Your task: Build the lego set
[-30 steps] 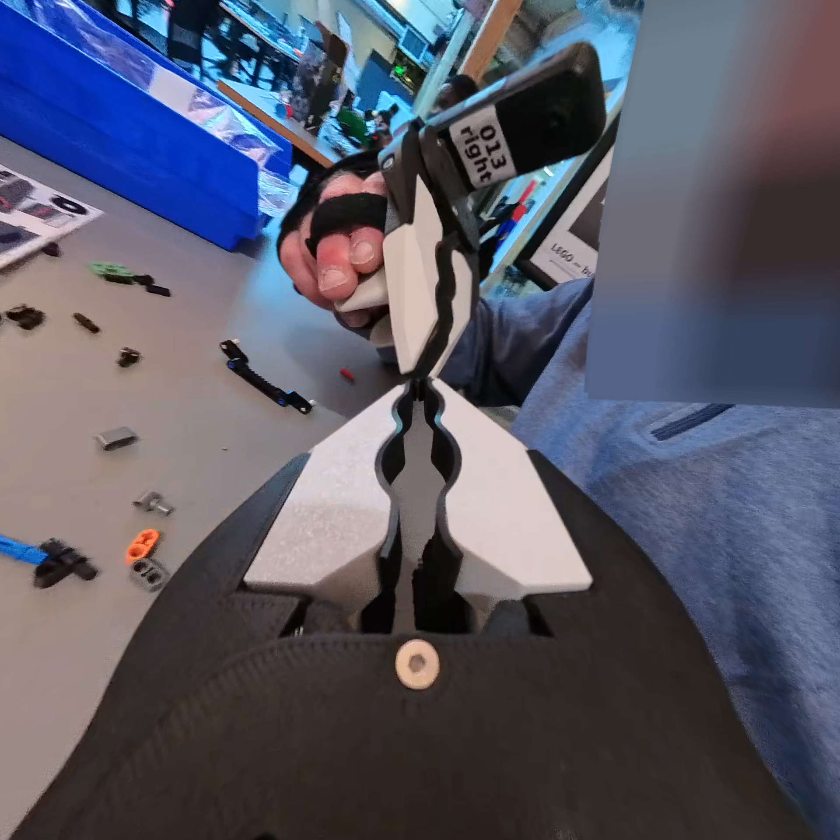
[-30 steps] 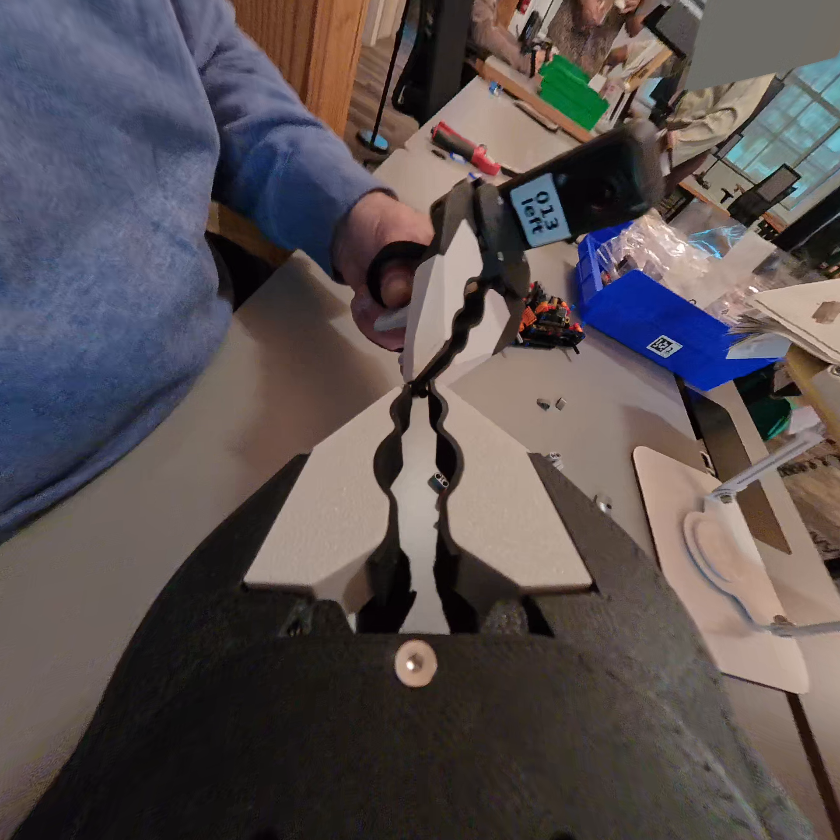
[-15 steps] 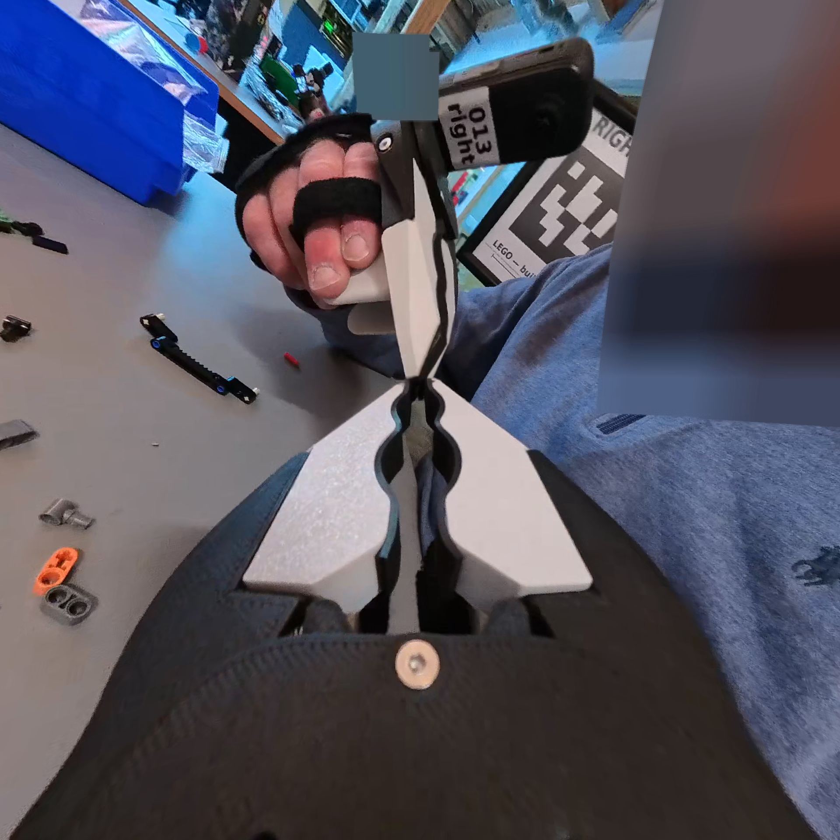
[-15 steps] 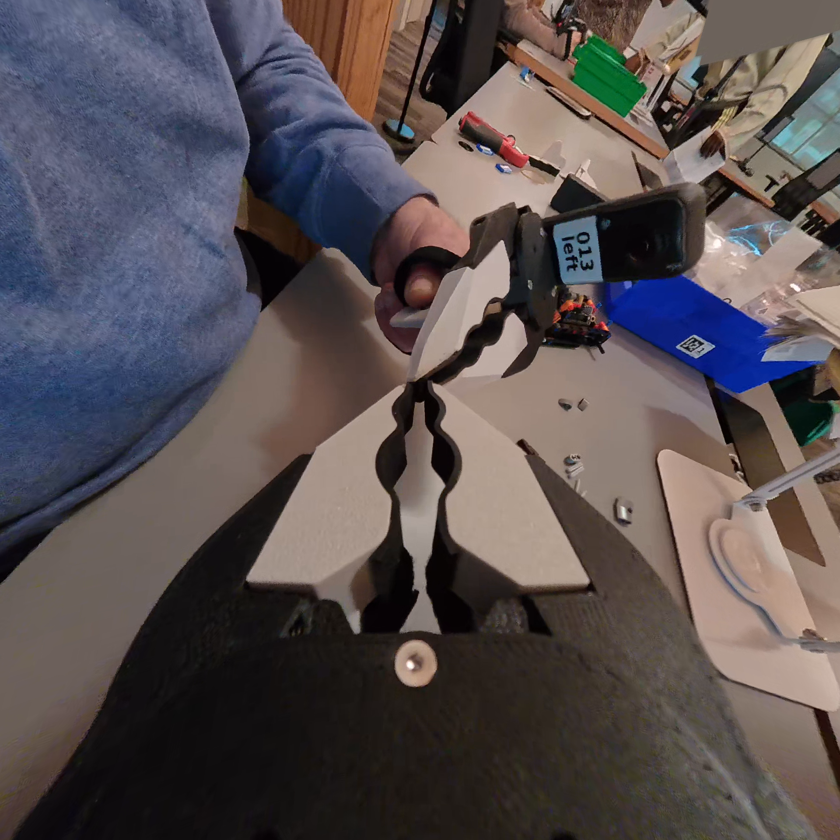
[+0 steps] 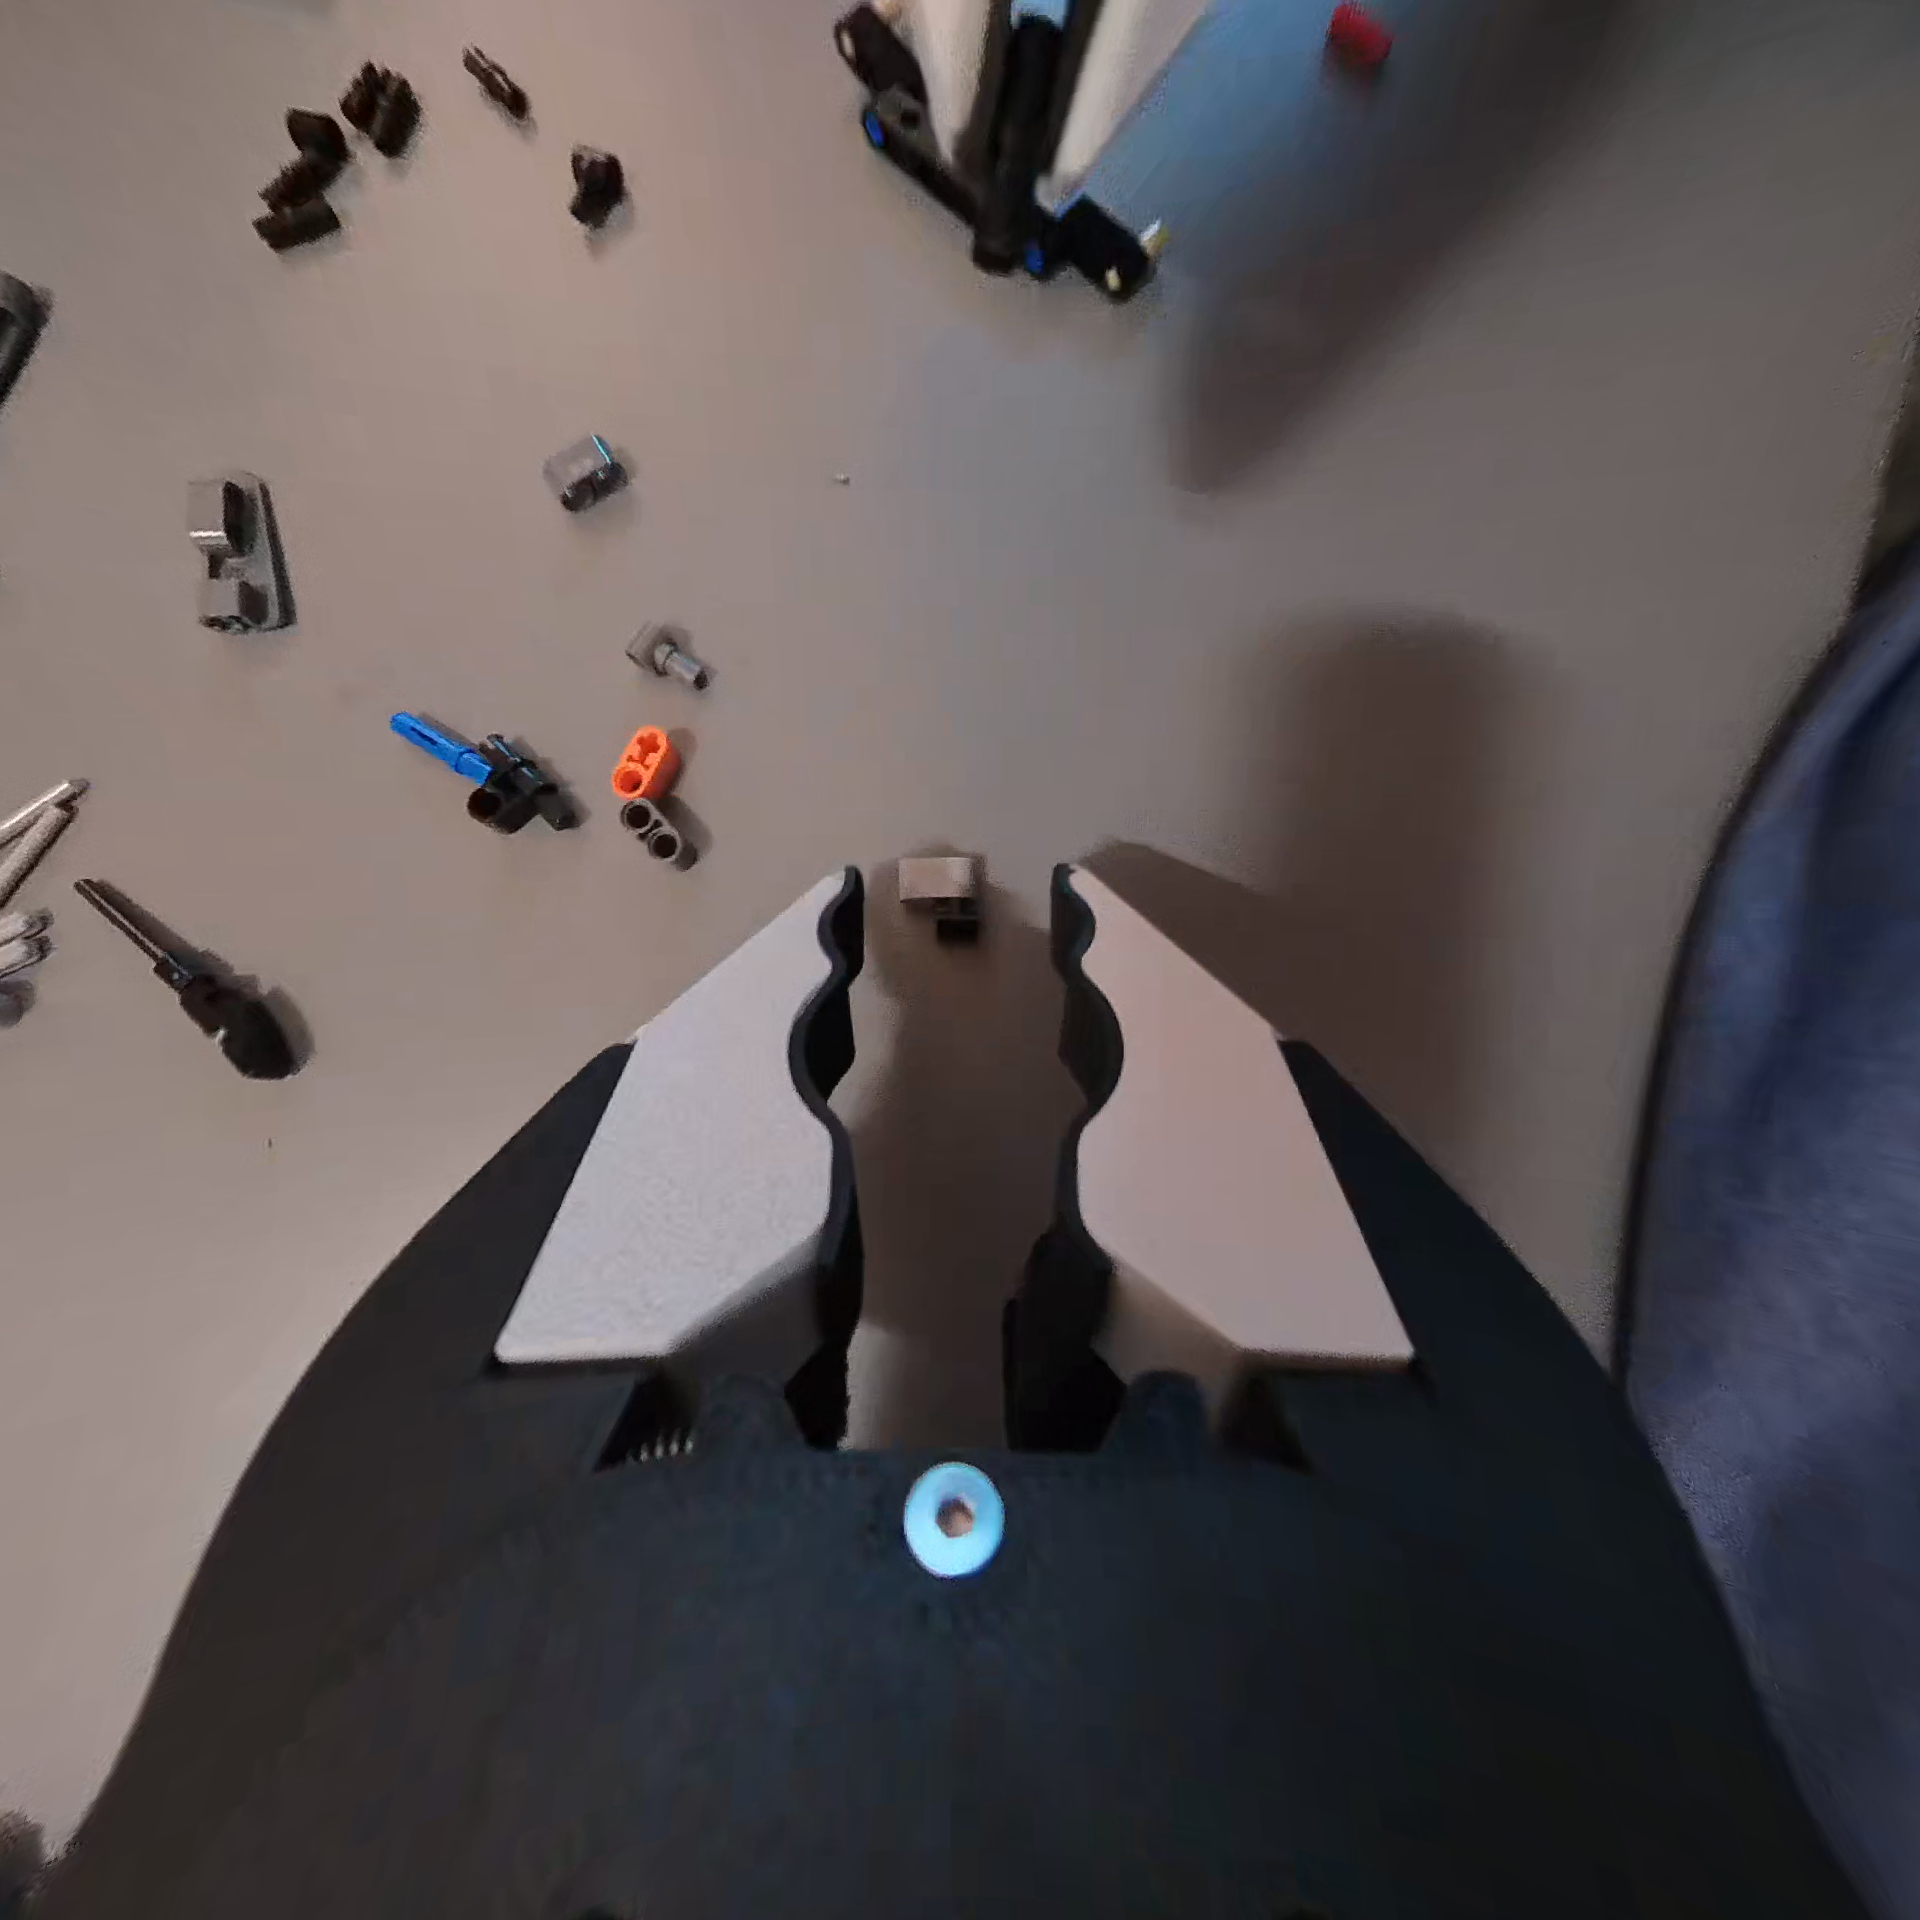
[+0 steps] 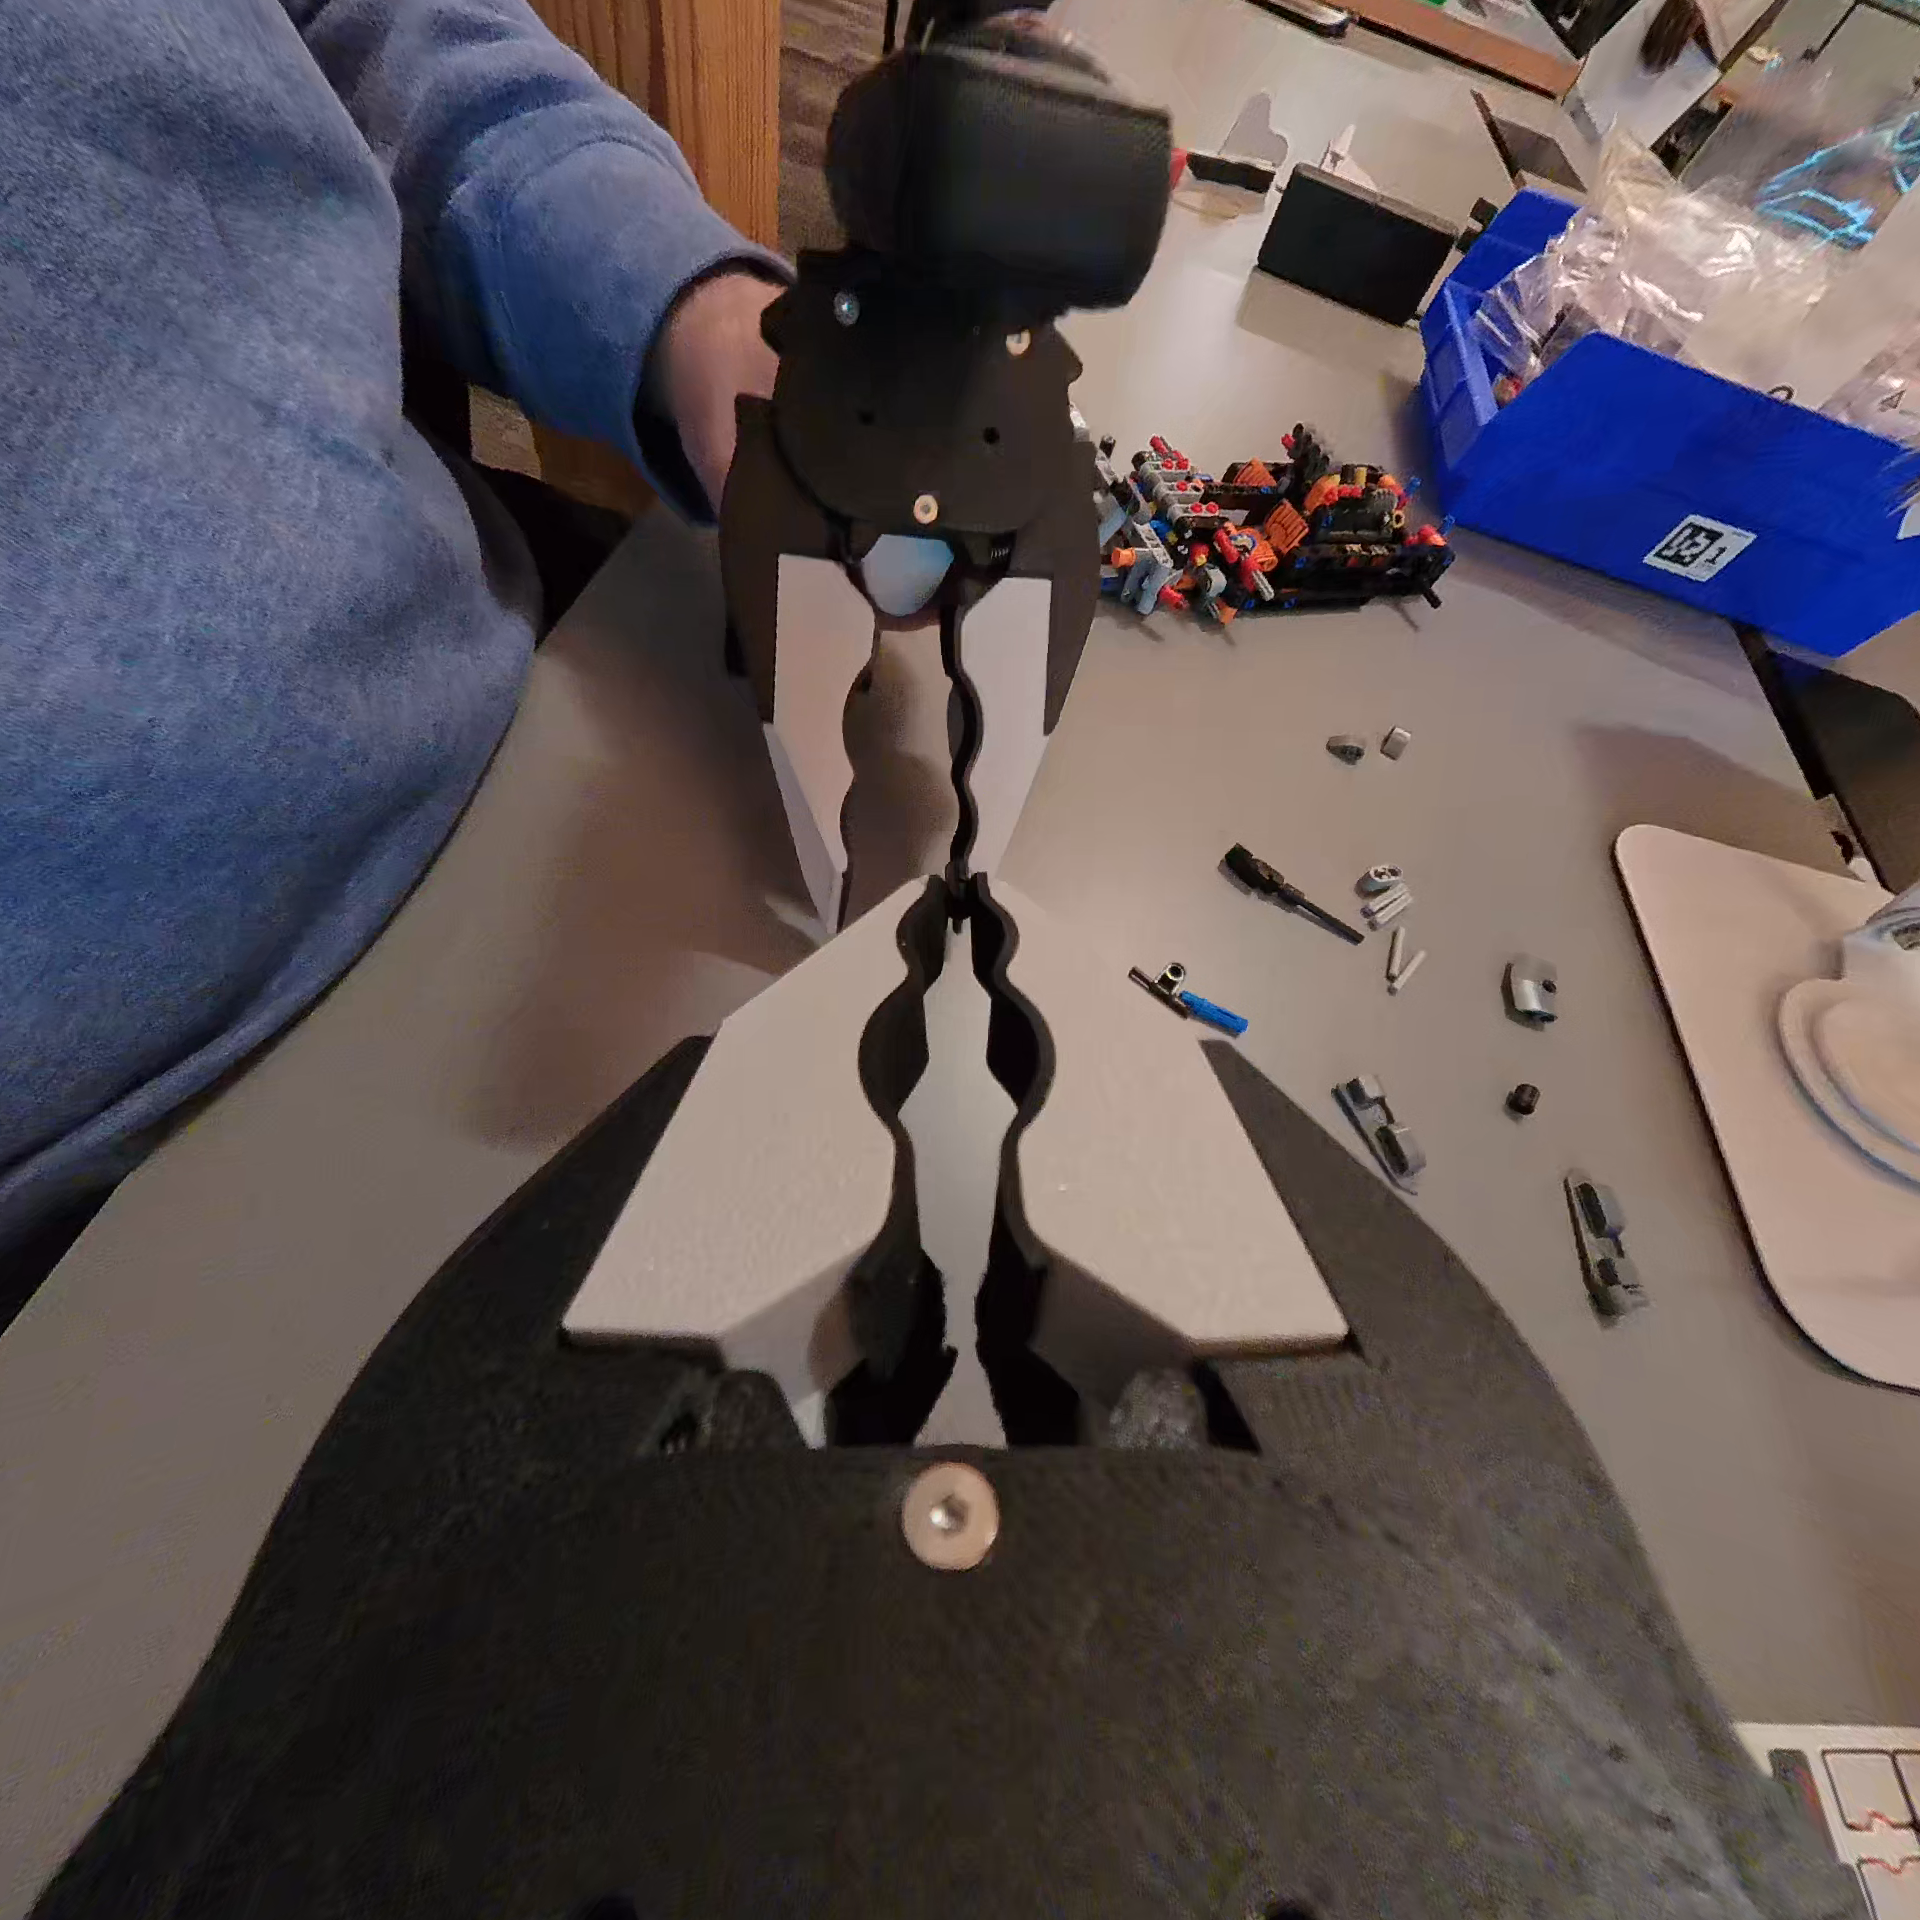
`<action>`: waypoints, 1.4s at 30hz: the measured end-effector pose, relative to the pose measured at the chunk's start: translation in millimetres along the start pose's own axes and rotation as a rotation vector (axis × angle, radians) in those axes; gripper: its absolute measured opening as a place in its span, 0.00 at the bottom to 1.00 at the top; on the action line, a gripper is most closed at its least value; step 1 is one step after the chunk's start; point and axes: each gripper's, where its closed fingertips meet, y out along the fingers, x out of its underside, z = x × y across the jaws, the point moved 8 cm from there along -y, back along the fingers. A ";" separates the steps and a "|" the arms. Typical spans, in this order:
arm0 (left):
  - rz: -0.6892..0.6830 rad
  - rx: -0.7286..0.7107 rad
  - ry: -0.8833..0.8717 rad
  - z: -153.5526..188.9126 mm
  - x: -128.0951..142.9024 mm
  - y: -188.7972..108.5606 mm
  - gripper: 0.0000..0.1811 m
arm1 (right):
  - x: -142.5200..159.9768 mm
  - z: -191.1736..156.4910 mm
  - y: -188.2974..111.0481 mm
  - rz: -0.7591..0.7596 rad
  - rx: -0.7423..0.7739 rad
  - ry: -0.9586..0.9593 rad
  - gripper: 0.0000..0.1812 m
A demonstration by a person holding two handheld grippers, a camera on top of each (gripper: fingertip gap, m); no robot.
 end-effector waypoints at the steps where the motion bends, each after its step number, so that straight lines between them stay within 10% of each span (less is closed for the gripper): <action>1: -0.018 0.001 0.012 1.3 0.7 3.4 0.18 | 1.0 0.0 0.0 -0.001 0.001 0.002 0.01; 11: -0.008 -0.028 0.005 -0.7 2.1 6.9 0.07 | 5.5 1.1 4.3 -0.020 0.002 0.031 0.01; 24: 0.604 0.292 -0.309 12.3 -9.3 -43.1 0.07 | -9.1 -24.8 26.9 -0.009 -0.024 0.122 0.01; 42: 0.457 -0.042 0.060 29.0 -26.2 -55.6 0.07 | -20.9 -27.1 23.4 0.000 0.067 0.128 0.01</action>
